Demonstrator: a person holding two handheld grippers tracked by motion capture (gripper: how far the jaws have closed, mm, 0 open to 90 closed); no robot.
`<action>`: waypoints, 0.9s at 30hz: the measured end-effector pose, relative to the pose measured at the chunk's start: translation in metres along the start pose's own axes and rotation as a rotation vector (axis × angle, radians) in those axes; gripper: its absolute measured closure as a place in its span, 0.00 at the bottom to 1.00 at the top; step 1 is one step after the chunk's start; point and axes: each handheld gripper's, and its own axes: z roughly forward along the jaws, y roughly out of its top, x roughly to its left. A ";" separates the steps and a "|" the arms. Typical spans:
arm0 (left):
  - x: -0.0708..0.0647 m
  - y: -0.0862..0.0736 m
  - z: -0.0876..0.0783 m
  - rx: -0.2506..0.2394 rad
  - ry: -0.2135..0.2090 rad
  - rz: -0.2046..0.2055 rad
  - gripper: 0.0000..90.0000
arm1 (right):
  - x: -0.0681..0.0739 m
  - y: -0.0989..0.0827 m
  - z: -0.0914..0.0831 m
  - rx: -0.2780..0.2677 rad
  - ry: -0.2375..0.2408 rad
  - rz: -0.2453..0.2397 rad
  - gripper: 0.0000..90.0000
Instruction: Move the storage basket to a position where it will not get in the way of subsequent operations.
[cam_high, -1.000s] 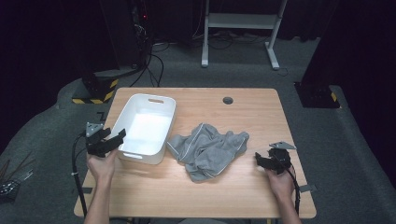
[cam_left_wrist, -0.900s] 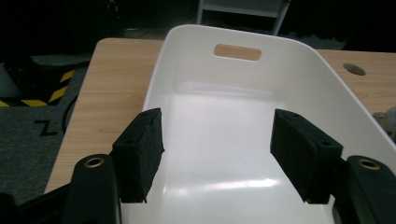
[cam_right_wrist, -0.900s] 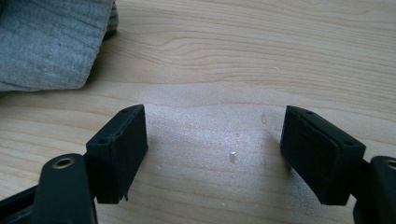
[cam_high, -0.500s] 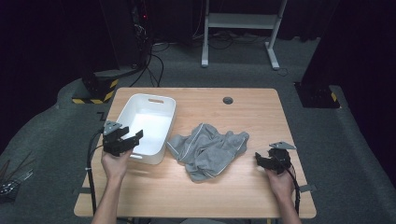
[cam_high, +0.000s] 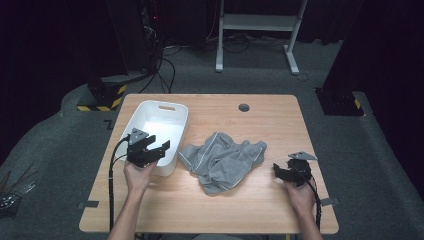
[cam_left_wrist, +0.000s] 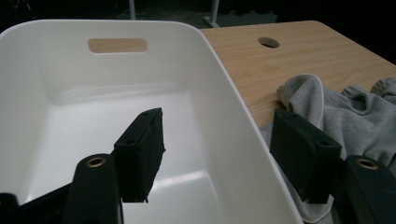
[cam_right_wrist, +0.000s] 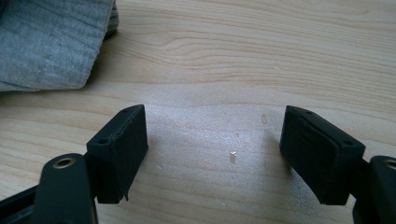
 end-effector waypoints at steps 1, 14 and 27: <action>-0.003 0.000 0.000 0.001 -0.006 0.005 0.39 | 0.000 0.000 0.000 0.000 0.000 0.000 0.26; -0.041 -0.001 0.014 0.025 -0.091 0.070 0.39 | 0.000 0.000 0.000 0.000 0.002 -0.004 0.26; -0.091 -0.013 0.044 0.098 -0.197 0.138 0.39 | 0.001 0.000 -0.001 -0.006 0.014 -0.018 0.32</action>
